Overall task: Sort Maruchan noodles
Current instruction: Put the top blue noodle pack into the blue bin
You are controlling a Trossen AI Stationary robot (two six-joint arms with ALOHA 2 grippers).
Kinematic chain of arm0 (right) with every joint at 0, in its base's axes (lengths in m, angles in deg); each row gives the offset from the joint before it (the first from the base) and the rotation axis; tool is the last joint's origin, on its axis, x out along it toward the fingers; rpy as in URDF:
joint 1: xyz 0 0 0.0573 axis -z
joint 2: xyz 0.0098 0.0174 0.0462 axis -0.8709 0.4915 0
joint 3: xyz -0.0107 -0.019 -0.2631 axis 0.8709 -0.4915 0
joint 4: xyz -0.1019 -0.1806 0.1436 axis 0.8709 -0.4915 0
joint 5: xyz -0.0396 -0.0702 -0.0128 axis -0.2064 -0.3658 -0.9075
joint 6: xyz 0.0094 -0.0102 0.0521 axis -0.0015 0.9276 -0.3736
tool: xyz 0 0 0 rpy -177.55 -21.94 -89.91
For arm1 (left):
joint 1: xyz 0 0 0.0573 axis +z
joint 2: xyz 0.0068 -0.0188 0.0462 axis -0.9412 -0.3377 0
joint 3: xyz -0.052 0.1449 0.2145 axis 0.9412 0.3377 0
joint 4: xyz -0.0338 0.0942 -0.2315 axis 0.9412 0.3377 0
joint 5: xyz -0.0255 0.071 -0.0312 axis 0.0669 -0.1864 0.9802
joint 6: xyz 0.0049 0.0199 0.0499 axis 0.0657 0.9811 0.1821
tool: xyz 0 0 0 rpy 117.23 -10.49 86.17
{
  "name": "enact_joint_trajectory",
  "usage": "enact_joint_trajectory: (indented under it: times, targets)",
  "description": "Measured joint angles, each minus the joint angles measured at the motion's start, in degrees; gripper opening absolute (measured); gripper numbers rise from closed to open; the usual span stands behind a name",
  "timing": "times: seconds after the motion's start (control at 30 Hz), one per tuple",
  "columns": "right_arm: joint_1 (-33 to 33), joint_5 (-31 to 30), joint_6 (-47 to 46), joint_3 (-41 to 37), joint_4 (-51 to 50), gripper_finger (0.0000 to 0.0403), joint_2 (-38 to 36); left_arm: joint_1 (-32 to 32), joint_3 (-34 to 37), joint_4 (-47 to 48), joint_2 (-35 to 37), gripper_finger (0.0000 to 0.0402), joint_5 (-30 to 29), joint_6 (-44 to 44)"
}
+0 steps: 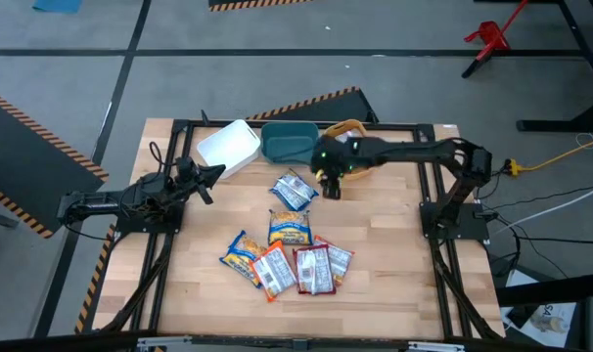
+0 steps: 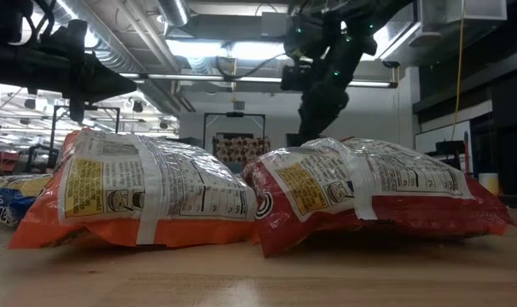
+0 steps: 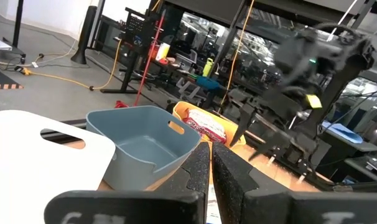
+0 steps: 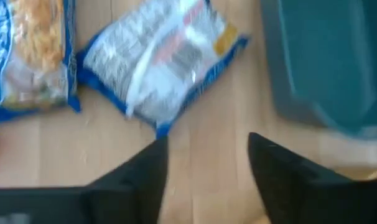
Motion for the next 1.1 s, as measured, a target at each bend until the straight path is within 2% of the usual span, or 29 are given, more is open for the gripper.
enact_joint_trajectory:
  times: [0.17, 0.3, 0.4, 0.7, 0.8, 0.87, 0.97, 1.1]
  targets:
    - [-3.09, -1.12, -1.21, -1.91, 7.55, 0.0313, 0.61, 0.00, 0.00, 0.00, -0.01, 0.0012, 0.02, 0.00]
    - [-3.06, -1.15, -4.93, -1.93, 8.21, 0.0364, 3.23, -0.02, 0.00, 0.04, -0.02, 0.0012, 1.09, -0.26]
    - [-3.05, -1.10, -5.06, -2.00, 9.23, 0.0378, 5.84, -0.02, 0.00, 0.09, 0.00, 0.0012, 1.91, -0.45]
    - [-3.05, 0.42, -4.62, -1.98, 12.38, 0.0381, 11.45, -0.02, 0.00, 0.09, 0.00, 0.0012, 2.14, -1.57]
    - [-3.05, -0.19, -4.84, -1.98, 13.19, 0.0370, 12.08, -0.02, 0.00, 0.09, -0.02, 0.0012, 2.07, -1.55]
    - [-3.07, -0.62, -4.88, -1.97, 13.27, 0.0347, 12.29, -0.02, 0.00, 0.09, 0.00, 0.0012, 1.86, -1.55]
    - [-3.07, -0.68, -5.07, -1.93, 12.72, 0.0292, 12.76, -0.02, 0.00, 0.09, -0.02, 0.0012, 1.77, -1.53]
    - [-3.05, -0.69, -5.17, -1.98, 12.61, 0.0194, 13.46, -0.02, 0.00, 0.09, 0.00, 0.0012, 1.75, -1.53]
